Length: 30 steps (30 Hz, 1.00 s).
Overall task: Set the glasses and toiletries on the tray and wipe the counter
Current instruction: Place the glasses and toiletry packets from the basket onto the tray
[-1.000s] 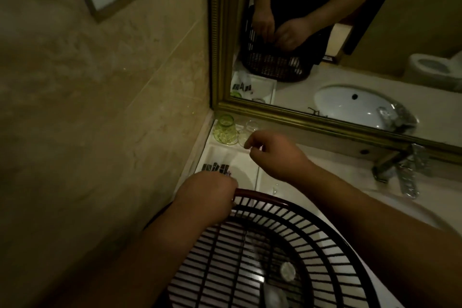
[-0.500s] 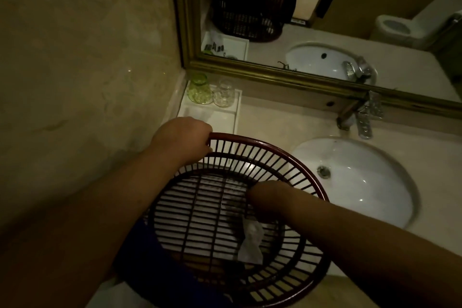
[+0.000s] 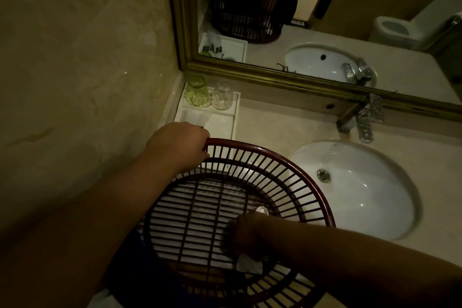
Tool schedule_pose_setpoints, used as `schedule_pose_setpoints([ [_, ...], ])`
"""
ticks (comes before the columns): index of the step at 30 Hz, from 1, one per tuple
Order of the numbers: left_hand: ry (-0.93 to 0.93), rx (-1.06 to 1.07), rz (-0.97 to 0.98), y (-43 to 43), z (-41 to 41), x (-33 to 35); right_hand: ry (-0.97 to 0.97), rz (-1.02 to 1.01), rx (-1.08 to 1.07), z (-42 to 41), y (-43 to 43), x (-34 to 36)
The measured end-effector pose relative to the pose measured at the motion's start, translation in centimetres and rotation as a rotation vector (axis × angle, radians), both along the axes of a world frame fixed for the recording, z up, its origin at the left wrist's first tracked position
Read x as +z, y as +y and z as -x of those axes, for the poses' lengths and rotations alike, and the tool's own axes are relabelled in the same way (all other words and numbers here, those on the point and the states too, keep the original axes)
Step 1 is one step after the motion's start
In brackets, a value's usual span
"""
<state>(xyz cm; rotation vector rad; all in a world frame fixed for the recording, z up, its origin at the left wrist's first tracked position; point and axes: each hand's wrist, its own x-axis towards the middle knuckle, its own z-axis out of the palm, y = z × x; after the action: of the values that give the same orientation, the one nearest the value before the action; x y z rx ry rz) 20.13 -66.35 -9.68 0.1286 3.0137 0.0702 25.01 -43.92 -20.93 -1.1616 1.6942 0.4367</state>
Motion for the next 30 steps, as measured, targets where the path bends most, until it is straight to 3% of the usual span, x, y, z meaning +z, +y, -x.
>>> schedule_pose_setpoints([
  [3,0.011,-0.012,0.005,0.0,-0.1,0.1,-0.109,-0.049,0.129,0.9,-0.3,-0.2],
  [6,0.011,-0.021,0.012,0.2,0.0,0.2,-0.121,-0.092,-0.054,1.7,-0.5,-0.6],
  [11,0.011,-0.016,0.017,0.2,0.0,0.1,0.258,0.142,-0.404,3.3,1.1,-1.4],
  [18,0.006,-0.005,0.01,0.2,0.1,0.2,0.283,0.14,-0.721,4.0,2.2,-3.6],
  [24,-0.007,0.005,0.003,0.2,0.1,0.3,0.319,0.12,-0.859,4.2,2.4,-2.7],
  [30,-0.007,0.004,0.001,0.2,0.1,0.3,0.213,0.079,-0.682,4.2,0.7,3.0],
])
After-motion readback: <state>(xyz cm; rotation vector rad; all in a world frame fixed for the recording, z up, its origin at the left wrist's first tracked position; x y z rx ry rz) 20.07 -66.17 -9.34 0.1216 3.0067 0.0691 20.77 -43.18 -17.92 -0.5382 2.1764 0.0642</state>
